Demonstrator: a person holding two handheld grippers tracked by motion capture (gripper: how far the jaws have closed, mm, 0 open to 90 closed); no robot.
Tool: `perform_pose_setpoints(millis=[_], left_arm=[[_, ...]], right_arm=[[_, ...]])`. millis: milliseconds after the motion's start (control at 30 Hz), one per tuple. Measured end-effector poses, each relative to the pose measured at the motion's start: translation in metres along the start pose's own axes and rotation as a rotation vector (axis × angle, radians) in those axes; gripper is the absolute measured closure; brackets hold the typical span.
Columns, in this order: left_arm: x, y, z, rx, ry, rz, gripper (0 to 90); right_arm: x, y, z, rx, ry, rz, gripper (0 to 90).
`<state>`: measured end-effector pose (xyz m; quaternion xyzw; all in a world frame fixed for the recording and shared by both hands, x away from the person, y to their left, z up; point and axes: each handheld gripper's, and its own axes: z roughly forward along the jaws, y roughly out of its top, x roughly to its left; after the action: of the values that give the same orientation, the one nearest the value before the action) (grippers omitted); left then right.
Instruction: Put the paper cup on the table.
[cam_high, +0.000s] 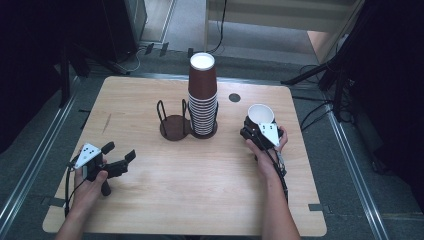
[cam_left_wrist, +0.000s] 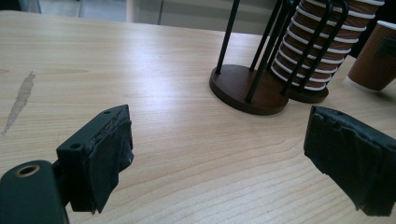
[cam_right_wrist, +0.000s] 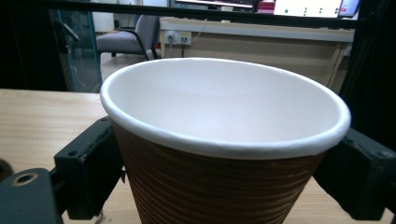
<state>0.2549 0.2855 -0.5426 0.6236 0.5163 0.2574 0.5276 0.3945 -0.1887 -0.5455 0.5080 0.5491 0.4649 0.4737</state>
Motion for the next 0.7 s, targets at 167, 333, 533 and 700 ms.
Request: perform_pose_setpoints(millis=[167,333,533,700], left_arm=[[0.002,-0.001,0.000,0.001,0.008,-0.006,8.7],[0.002,-0.002,0.000,-0.006,0.016,-0.006,8.7],[0.002,-0.005,0.002,0.006,0.032,0.019,8.7],[0.004,-0.006,0.003,0.000,0.046,0.017,8.7]], right_arm=[[-0.006,0.000,-0.006,0.027,0.061,0.013,0.0],[-0.007,0.005,-0.016,0.009,0.090,0.017,0.0],[-0.009,0.007,-0.029,-0.004,0.091,0.020,0.0],[-0.010,0.009,-0.044,-0.034,0.110,0.018,0.0]])
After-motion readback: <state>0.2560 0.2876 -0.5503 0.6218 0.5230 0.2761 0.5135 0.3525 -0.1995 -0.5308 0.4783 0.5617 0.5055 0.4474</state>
